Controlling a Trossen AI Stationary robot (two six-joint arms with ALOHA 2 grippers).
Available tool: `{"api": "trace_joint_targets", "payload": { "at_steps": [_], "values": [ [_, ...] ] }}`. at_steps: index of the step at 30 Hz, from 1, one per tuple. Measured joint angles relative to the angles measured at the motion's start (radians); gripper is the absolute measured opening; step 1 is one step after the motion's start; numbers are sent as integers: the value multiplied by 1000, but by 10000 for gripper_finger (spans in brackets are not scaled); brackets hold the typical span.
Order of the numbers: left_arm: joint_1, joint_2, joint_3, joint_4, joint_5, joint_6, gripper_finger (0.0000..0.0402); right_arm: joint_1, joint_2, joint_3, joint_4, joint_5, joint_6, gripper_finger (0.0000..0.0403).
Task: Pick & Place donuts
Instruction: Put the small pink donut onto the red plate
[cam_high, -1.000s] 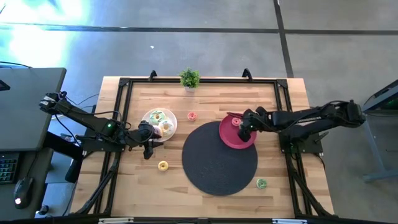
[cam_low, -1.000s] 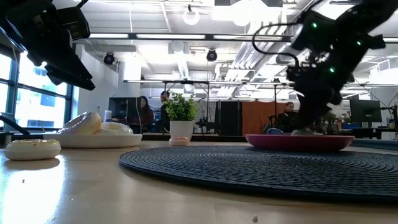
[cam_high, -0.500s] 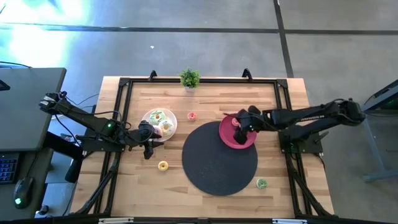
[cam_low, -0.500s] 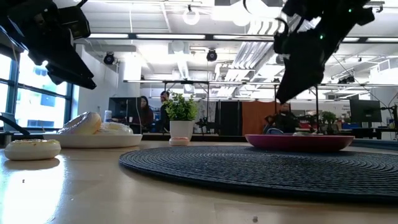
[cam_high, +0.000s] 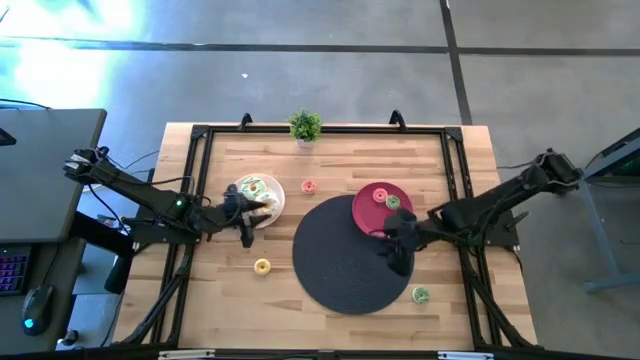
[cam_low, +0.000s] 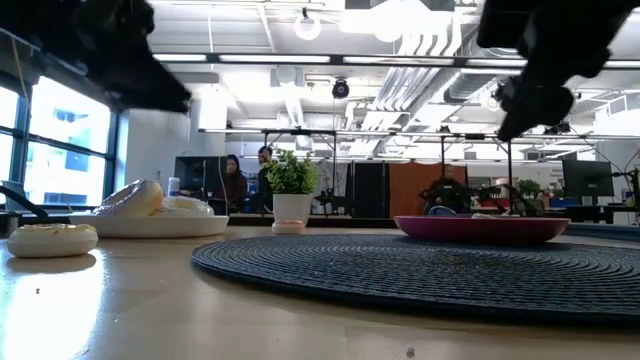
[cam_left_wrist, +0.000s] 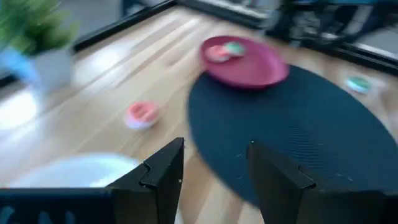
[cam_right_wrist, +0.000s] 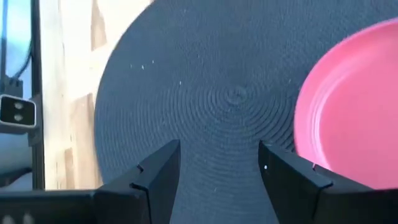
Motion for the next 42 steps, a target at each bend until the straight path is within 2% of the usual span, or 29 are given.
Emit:
{"api": "trace_joint_targets", "payload": {
  "at_steps": [3, 5, 7, 14, 21, 24, 27, 34, 38, 42],
  "values": [
    [19, 60, -1, 207, 122, 155, 168, 45, 0, 0, -8, 23, 47, 204],
    [57, 131, 2, 346, 171, 179, 168, 66, 0, 0, -5, 23, 58, 204],
    [113, 201, 1, 408, 200, 178, 168, 83, 0, 0, -5, 19, 72, 204],
    [374, 487, 98, 381, 352, 150, 168, 120, 0, 0, -8, 53, 75, 204],
    [526, 753, 253, 377, 536, 234, 168, 121, 0, -1, -37, 100, 67, 204],
    [555, 839, 316, 328, 547, 243, 168, 121, 0, -1, -47, 103, 67, 204],
    [572, 908, 363, 288, 513, 268, 168, 121, 0, -1, -51, 103, 67, 204],
    [597, 986, 414, 277, 504, 265, 162, 121, 0, -23, -58, 106, 66, 204],
    [600, 988, 414, 266, 485, 264, 125, 121, 1, -46, -51, 107, 66, 204],
    [602, 989, 413, 263, 467, 261, 54, 121, 1, -51, -45, 107, 66, 204]
  ]
}}
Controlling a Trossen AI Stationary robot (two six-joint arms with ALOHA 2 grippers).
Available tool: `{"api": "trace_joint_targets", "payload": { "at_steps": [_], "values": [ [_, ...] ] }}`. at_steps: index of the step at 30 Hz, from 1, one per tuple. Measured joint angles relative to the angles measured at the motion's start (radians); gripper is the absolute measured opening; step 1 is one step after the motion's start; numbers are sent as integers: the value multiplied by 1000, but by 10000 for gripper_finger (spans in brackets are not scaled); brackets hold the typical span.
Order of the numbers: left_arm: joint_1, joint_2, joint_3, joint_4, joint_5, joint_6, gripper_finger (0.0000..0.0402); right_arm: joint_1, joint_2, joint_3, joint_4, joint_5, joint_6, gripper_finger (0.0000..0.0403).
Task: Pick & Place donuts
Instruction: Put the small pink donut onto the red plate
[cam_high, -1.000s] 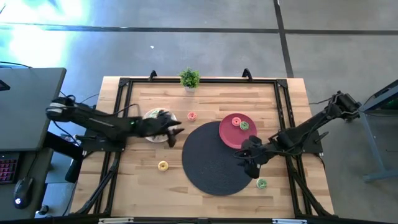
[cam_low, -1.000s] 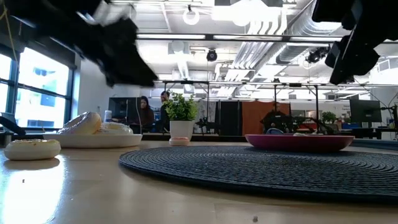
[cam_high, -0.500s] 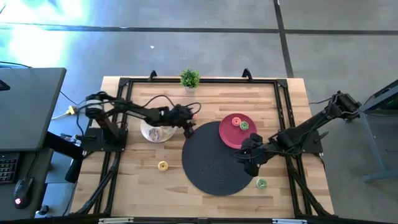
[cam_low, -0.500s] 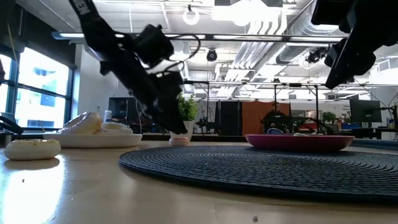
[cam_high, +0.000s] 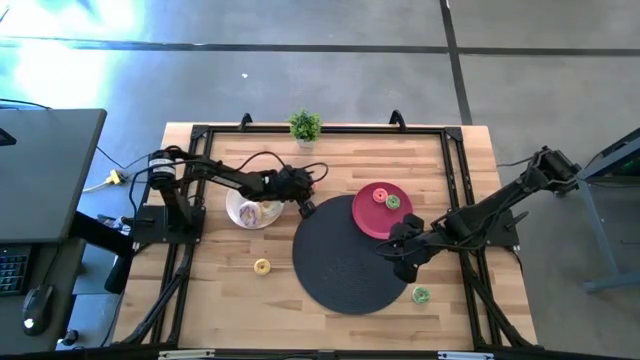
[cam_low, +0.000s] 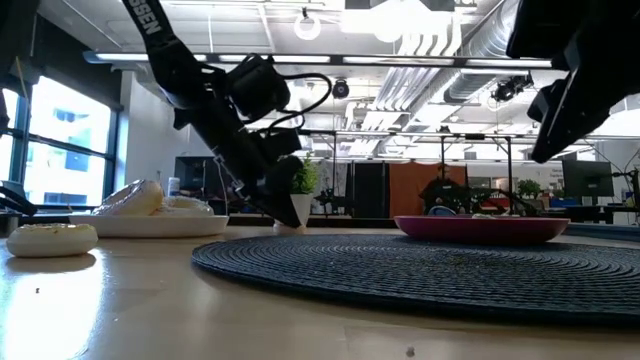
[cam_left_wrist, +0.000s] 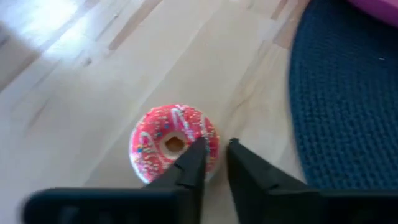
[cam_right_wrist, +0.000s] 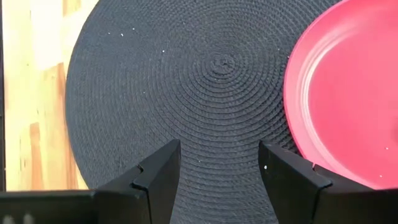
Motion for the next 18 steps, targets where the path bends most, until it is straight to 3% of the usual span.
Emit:
{"api": "trace_joint_targets", "payload": {
  "at_steps": [3, 14, 18],
  "values": [
    [0, 1, 0, 5, -22, -6, 9, 0, 0, 0, 8, 0, 0, 204],
    [-22, 3, 77, 19, 90, -7, 1, 0, 0, 0, 16, -4, 0, 204],
    [-20, 3, 135, -89, 92, 30, 3, 0, 0, 0, 18, -5, 0, 204]
  ]
}}
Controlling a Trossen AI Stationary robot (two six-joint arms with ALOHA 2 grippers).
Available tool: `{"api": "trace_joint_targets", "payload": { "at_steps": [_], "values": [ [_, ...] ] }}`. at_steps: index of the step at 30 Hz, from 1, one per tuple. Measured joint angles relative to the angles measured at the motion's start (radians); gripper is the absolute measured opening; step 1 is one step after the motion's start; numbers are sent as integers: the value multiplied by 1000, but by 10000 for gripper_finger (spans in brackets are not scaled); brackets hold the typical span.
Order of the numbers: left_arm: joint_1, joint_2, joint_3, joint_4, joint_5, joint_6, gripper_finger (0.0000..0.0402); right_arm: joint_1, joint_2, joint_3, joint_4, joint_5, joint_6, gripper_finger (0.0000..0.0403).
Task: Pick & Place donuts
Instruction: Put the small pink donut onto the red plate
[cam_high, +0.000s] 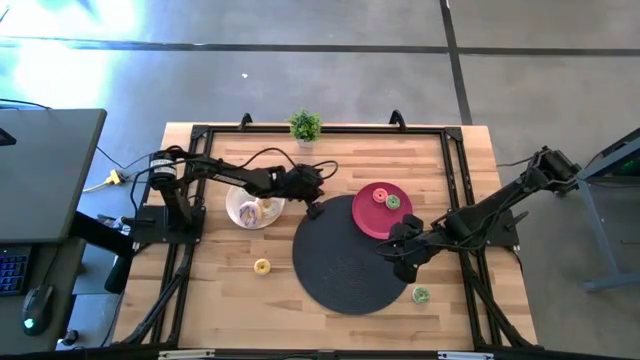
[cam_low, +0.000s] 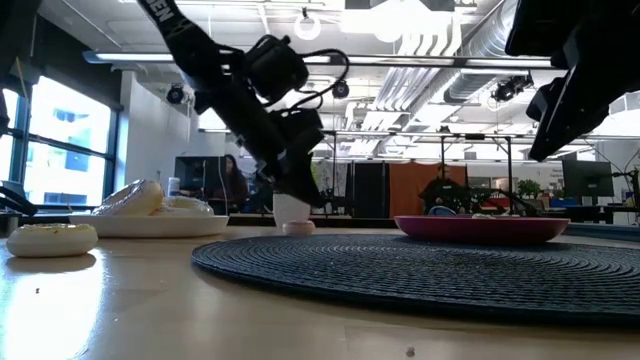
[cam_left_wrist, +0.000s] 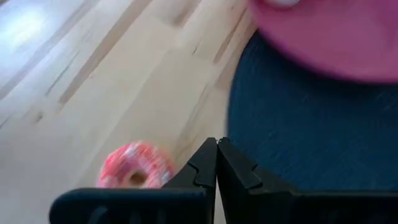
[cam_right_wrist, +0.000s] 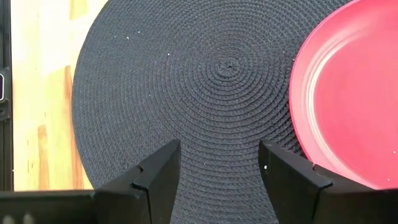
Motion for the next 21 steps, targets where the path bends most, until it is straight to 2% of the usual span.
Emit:
{"api": "trace_joint_targets", "payload": {
  "at_steps": [3, 7, 10, 17, 21],
  "values": [
    [0, 0, 29, -123, -59, 59, 3, 0, 0, 0, 6, 0, 0, 204],
    [0, 0, 32, -169, -105, 85, 18, 0, 0, 0, 6, 0, 0, 204],
    [0, 0, 32, -176, -96, 87, 54, 0, 0, 0, 6, 0, 0, 204],
    [0, 0, 27, -182, -99, 137, 167, 0, 0, 0, 6, 0, 0, 204],
    [0, 13, 28, -170, -120, 163, 199, 0, 0, 0, 6, 0, 0, 204]
  ]
}}
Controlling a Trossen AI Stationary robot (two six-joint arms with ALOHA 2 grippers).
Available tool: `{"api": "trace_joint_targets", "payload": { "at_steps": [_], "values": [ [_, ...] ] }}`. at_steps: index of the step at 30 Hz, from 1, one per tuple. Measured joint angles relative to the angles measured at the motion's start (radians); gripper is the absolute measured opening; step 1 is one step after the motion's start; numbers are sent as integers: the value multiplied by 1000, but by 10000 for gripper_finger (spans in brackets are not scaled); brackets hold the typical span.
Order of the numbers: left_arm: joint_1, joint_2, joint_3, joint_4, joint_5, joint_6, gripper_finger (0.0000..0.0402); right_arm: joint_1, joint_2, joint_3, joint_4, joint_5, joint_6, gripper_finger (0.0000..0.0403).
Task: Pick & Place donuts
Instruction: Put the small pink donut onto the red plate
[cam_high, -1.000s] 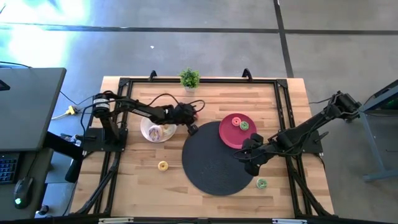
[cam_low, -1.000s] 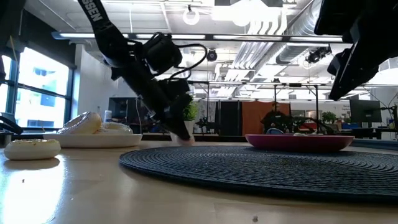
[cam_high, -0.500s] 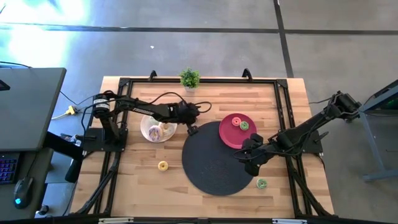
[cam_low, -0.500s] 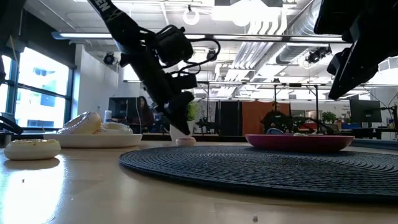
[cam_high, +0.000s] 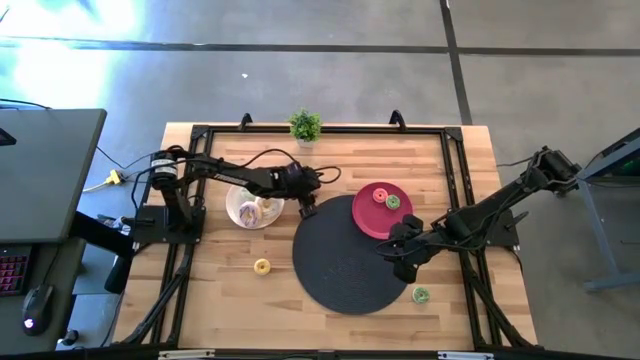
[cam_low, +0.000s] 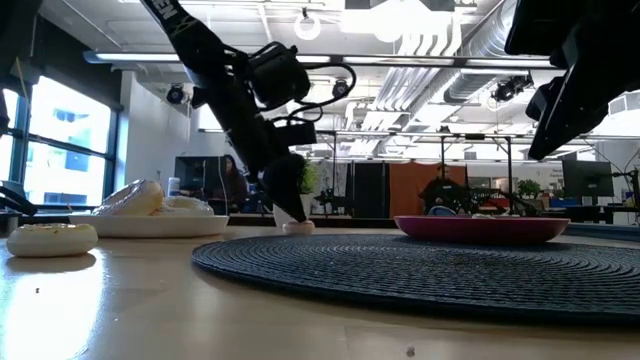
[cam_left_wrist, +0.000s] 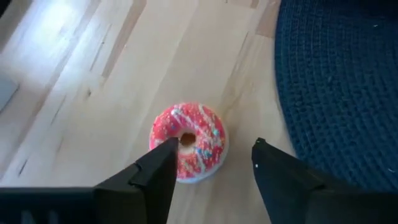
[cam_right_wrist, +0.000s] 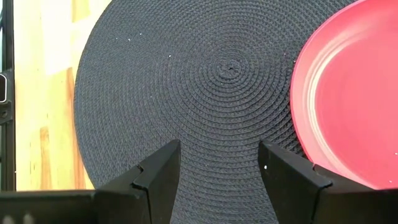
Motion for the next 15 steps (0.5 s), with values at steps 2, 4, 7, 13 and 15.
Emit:
{"api": "trace_joint_targets", "payload": {
  "at_steps": [2, 4, 7, 13, 15],
  "values": [
    [0, 18, -2, 1, -1, 5, 201, 0, 0, 0, 2, 0, 0, 204],
    [0, 40, 0, 23, -3, 17, 198, 0, 0, 0, 3, 0, 0, 204],
    [0, 71, 2, 56, -5, 20, 186, 0, 0, 0, 7, 0, 0, 204],
    [-1, 80, 0, 93, -20, -12, 112, 0, 0, 0, 20, 0, 0, 204],
    [0, 66, 0, 89, -19, -37, 73, 0, 0, 0, 21, 0, 0, 204]
  ]
}}
